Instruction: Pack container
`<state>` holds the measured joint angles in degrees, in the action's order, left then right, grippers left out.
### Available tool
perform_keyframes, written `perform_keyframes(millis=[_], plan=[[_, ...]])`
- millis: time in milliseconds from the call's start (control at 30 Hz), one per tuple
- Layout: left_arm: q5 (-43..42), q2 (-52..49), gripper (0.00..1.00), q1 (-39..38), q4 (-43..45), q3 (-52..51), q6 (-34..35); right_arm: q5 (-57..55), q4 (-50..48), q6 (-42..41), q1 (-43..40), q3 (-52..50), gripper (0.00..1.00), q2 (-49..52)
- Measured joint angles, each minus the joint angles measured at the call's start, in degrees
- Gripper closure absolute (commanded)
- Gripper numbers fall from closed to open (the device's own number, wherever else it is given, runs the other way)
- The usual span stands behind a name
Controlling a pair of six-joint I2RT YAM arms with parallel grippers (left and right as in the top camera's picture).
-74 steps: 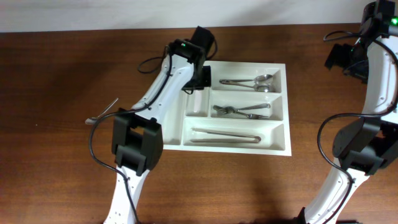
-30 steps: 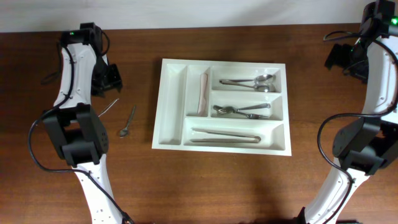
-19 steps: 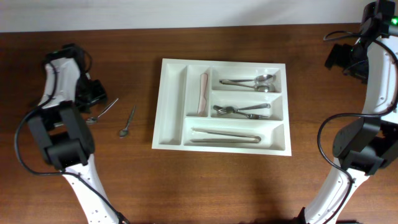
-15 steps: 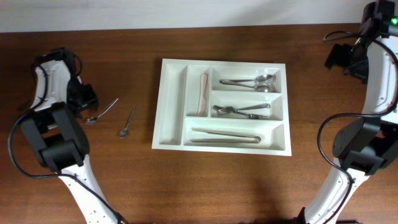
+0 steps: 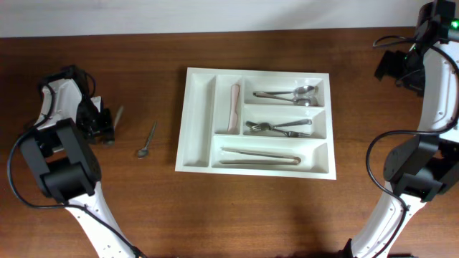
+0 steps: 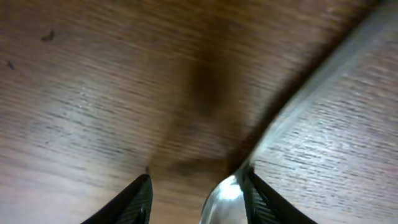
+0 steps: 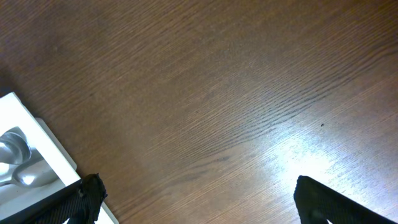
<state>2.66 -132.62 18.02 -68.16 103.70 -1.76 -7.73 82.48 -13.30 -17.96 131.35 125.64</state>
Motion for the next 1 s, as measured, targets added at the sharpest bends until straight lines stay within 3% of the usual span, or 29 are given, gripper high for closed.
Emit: perform_keyframes(millis=[67, 200, 300, 367, 700, 1000], plan=[[-1.01, 0.61, 0.52, 0.09, 1.18, -1.2, 0.0, 0.0, 0.02, 0.0, 0.0, 0.0, 0.01, 0.0], [-2.19, 1.2, 0.69, 0.17, 2.36, -2.27, 0.0, 0.0, 0.02, -0.02, 0.0, 0.0, 0.01, 0.0], [-2.49, 1.27, 0.92, 0.17, 2.99, -2.36, 0.35, 0.0, 0.04, 0.0, 0.0, 0.0, 0.01, 0.0], [-3.17, 1.29, 0.98, 0.31, 3.39, -2.36, 0.22, 0.0, 0.04, 0.0, 0.0, 0.0, 0.01, 0.0], [-7.08, 1.51, 0.98, 0.39, 4.0, -2.4, 0.68, 0.0, 0.04, 0.0, 0.0, 0.0, 0.01, 0.0], [-9.79, 1.51, 0.79, 0.37, 4.79, -2.69, 0.94, 0.02, 0.02, 0.0, 0.0, 0.0, 0.01, 0.0]])
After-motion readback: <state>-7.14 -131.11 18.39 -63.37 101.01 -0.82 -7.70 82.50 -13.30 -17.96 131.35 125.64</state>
